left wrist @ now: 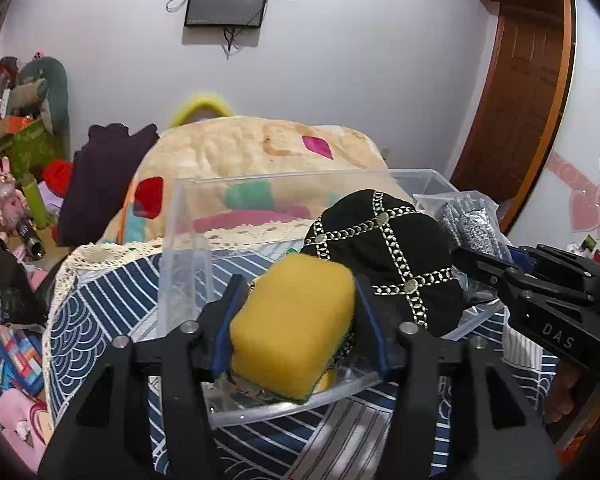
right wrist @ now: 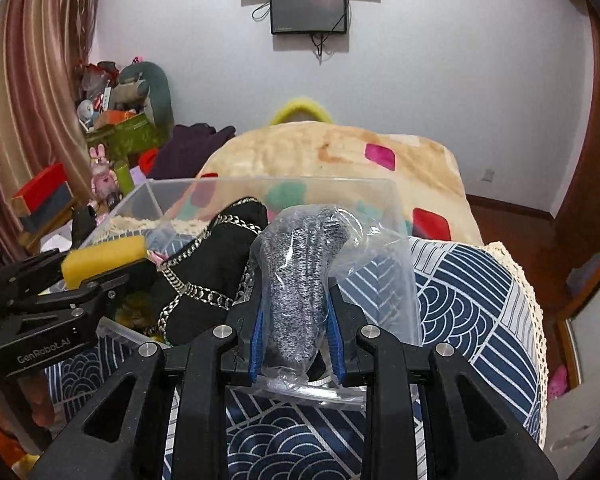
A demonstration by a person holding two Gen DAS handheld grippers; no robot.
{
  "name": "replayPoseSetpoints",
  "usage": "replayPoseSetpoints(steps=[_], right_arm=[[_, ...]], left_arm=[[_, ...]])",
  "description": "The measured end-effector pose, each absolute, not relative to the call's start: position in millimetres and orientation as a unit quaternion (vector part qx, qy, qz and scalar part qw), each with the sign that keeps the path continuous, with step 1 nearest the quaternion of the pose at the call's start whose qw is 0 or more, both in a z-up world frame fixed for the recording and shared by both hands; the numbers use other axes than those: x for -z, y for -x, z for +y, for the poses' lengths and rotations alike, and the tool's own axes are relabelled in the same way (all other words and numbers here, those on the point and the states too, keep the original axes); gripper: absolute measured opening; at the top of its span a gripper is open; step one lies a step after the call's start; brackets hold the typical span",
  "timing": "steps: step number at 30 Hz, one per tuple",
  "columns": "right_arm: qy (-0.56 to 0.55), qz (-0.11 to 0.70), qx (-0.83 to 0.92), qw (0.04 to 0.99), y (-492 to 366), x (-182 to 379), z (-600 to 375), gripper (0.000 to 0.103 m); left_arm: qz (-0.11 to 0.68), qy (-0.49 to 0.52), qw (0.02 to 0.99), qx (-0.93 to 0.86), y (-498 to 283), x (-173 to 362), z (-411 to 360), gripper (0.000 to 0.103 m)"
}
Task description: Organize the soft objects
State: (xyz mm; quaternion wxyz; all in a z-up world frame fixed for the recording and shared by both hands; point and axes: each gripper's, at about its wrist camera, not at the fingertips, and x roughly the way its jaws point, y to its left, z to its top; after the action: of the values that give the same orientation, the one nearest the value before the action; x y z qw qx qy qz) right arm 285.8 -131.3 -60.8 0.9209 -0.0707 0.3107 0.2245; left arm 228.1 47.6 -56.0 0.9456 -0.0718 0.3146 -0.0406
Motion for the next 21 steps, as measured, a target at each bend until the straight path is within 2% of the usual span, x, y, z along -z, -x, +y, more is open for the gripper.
replayPoseSetpoints(steps=[3,5,6,7,13,21], right_arm=[[0.076,0.312,-0.222,0.921,-282.3,60.6,-131.8,0.031],[0.079,0.314,-0.219,0.921,-280.5,60.7,-132.5,0.046],[0.078,0.313,-0.216,0.922,-278.1,60.5,-134.5,0.060],[0.075,0.310,-0.216,0.923,-276.1,59.9,-136.4,0.062],[0.082,0.290,-0.225,0.927,-258.3,50.2,-143.1,0.071],[0.065,0.234,-0.253,0.937,-221.7,19.1,-154.8,0.071]], left_arm=[[0.317,0.071,0.944,0.052,-224.0,55.9,45.6,0.066],[0.315,0.066,0.946,0.052,-219.5,54.8,42.9,0.071],[0.312,0.061,0.947,0.050,-216.7,54.3,41.7,0.073],[0.309,0.057,0.948,0.048,-214.3,53.5,40.4,0.074],[0.299,0.067,0.951,0.050,-194.9,46.1,45.6,0.075],[0.241,0.063,0.967,0.046,-153.0,13.3,45.7,0.078]])
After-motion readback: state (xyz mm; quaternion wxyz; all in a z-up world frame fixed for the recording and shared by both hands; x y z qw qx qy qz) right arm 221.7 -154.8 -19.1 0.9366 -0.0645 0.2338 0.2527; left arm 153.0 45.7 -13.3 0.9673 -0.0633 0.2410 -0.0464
